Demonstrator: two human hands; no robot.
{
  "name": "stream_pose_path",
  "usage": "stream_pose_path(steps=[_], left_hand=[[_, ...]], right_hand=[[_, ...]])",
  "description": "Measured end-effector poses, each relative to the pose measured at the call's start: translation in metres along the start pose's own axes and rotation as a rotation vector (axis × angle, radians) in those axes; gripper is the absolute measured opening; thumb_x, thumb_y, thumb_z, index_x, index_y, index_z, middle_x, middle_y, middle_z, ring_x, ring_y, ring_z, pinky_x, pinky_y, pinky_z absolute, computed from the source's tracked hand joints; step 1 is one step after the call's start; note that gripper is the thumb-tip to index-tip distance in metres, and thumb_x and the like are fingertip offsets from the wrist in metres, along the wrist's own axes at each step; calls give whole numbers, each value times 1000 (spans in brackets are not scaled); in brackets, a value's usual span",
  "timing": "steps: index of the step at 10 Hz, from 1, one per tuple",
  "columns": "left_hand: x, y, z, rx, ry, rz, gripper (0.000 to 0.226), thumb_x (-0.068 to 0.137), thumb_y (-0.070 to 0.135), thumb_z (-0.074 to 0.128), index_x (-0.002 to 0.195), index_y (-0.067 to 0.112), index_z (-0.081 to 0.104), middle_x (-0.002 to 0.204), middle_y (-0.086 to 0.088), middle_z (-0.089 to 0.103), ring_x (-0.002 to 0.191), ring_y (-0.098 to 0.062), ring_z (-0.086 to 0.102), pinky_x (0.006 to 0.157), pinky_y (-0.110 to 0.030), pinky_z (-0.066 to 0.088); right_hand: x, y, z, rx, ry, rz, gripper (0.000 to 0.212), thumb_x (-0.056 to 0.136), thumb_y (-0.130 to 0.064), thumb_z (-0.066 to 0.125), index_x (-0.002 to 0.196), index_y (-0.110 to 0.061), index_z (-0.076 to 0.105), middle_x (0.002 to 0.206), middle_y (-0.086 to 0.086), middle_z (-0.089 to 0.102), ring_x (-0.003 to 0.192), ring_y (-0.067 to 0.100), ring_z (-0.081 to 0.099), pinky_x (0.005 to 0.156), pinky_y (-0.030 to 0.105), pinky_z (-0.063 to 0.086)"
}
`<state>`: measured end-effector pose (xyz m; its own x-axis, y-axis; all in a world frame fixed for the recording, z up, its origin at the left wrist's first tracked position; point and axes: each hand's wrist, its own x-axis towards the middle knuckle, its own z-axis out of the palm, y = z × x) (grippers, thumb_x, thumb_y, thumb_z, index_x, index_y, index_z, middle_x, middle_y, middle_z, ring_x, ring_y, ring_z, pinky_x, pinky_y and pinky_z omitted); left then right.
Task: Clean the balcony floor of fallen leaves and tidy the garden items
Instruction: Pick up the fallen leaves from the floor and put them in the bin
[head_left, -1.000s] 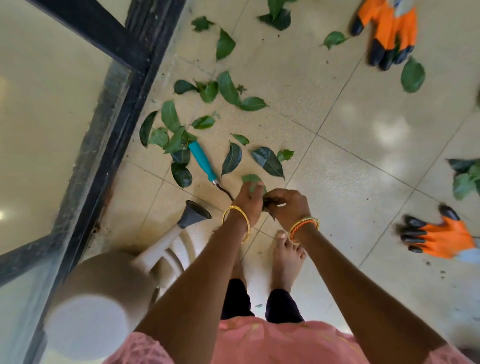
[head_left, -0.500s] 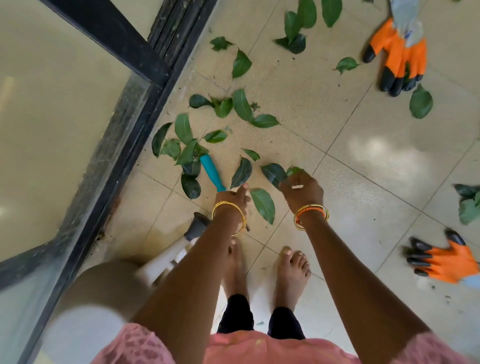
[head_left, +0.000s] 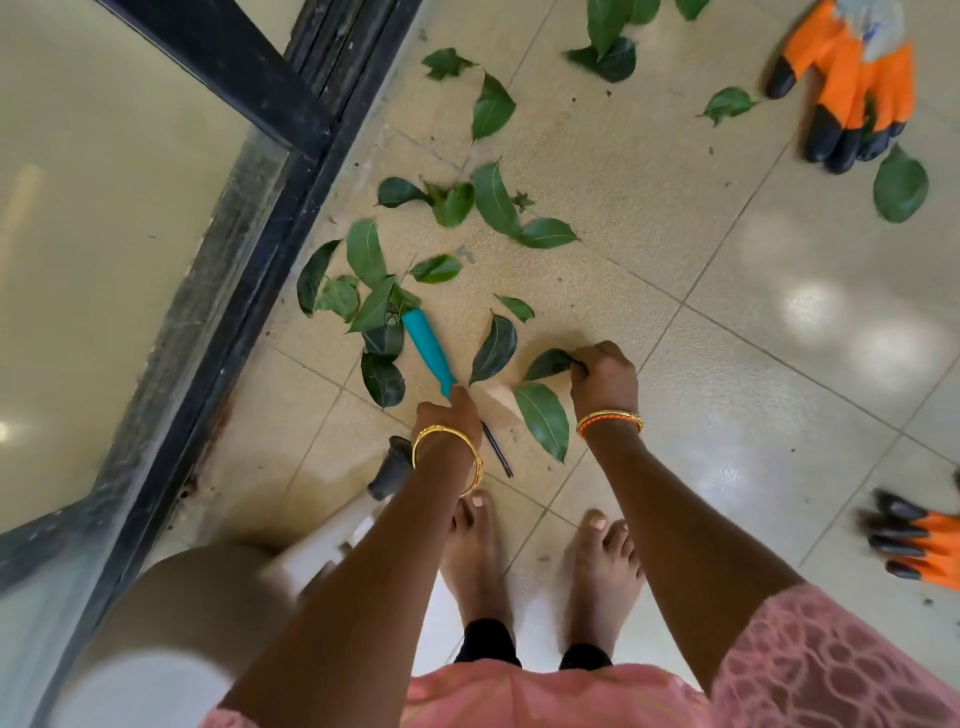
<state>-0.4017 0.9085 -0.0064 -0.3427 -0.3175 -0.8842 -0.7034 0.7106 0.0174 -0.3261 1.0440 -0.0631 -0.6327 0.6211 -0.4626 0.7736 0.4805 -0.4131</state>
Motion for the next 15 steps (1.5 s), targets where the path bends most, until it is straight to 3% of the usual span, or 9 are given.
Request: stream_pose_path(steps=[1,3,5,7,8,9,10,12,15], left_hand=[[-13,-3,2,-158,-121,-99,75,91,60,43,141,4,36,139,-18,45,127,-33,46,102,-40,37],[-59,3,10,-401,-327,-243,80,81,72,45,128,8,52,96,-12,59,83,-24,58,61,-29,50],[-78,-11,10,-453,-177,-213,36,98,29,47,112,-1,60,103,-18,66,94,-33,62,85,-36,52],[-64,-14,-6,-435,-143,-185,37,100,33,42,69,15,41,73,-5,51,61,-15,48,51,-21,47],[-49,-19,-8,-414,-85,-118,36,100,38,39,70,18,42,79,-5,52,71,-17,52,74,-29,50],[-29,-18,-6,-377,-35,-71,36,96,48,41,77,17,46,101,-13,58,102,-35,59,98,-47,47],[-23,-16,-9,-368,-17,-75,39,93,50,47,70,19,41,108,-16,58,114,-39,57,98,-49,47],[-23,-13,-12,-369,-44,-134,58,88,49,55,126,5,51,130,-18,54,118,-34,54,99,-43,46],[-16,-21,-32,-359,-164,-137,58,89,42,57,130,2,51,126,-21,58,108,-29,60,90,-36,47]], right_hand=[[-9,-9,-24,135,-35,69,21,86,2,58,101,-2,72,102,17,67,95,30,61,84,23,41],[-81,-53,-59,331,-251,-60,19,80,3,66,94,-8,72,87,9,71,72,15,62,74,22,53],[-118,-76,-75,621,-355,213,45,81,13,51,119,-11,47,93,-6,54,74,3,59,60,6,46],[-84,-40,-51,510,-167,381,19,80,-1,59,94,-14,60,91,5,62,90,28,63,75,33,54],[-67,-21,-34,356,-184,421,16,82,-11,65,98,-10,62,98,8,63,95,26,62,82,29,50],[-59,-13,-4,127,-301,383,53,81,-30,71,123,-9,46,118,14,52,106,31,55,88,39,50],[-60,-17,16,-56,-318,279,60,83,-31,68,131,-10,38,123,16,47,109,34,52,89,44,51],[-62,-22,35,-153,-264,119,27,94,-8,49,120,-4,52,112,20,51,99,37,57,84,40,49],[-67,-21,47,-34,-131,246,53,83,-5,61,132,2,40,127,24,40,114,38,40,94,44,43]])
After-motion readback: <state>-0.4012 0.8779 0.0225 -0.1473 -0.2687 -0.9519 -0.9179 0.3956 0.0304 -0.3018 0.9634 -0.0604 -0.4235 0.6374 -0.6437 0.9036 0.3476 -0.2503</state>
